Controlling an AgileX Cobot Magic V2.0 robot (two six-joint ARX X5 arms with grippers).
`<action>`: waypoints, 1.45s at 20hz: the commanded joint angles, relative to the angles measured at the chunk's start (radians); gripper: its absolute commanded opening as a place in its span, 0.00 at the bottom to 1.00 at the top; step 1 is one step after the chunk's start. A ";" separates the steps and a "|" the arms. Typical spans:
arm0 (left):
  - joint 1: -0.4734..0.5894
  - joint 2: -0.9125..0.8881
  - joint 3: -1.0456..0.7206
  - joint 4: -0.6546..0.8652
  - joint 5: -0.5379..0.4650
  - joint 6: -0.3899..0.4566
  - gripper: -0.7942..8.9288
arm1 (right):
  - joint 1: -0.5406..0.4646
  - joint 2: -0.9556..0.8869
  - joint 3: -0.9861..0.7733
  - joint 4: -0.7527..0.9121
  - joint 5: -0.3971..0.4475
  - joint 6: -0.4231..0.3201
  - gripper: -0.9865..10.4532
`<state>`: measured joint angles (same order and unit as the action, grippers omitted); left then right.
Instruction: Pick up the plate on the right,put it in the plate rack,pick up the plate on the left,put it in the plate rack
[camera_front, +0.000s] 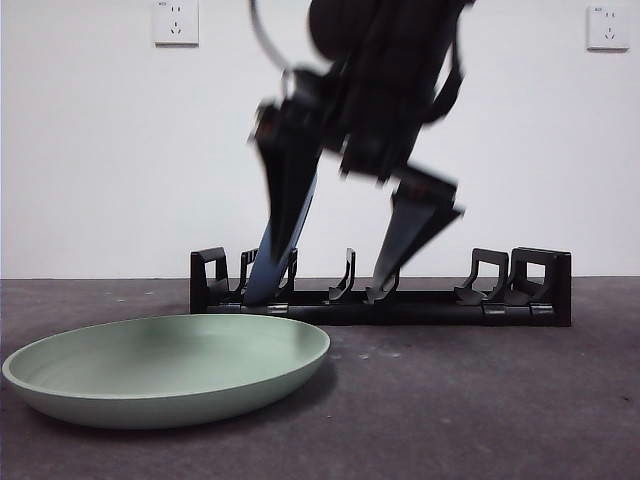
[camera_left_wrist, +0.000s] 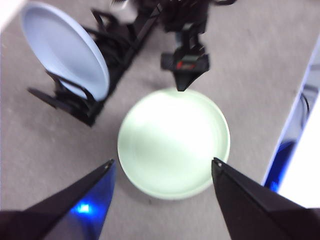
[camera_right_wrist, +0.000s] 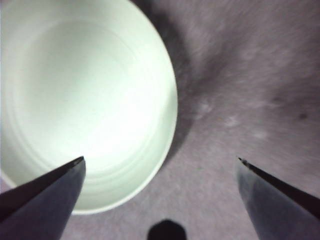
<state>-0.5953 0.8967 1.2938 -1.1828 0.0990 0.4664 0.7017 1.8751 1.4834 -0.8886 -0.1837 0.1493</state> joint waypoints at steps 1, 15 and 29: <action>-0.002 0.006 -0.010 -0.016 -0.002 0.036 0.42 | 0.015 0.054 -0.010 0.016 0.011 0.032 0.52; -0.002 0.050 -0.010 -0.032 -0.015 0.043 0.54 | 0.032 0.146 -0.010 0.066 0.054 0.061 0.20; -0.043 0.059 -0.009 -0.033 -0.014 0.065 0.54 | 0.029 0.140 0.000 0.071 0.053 0.060 0.08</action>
<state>-0.6281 0.9554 1.2938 -1.2179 0.0860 0.5064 0.7273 2.0094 1.4868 -0.7963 -0.1459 0.2214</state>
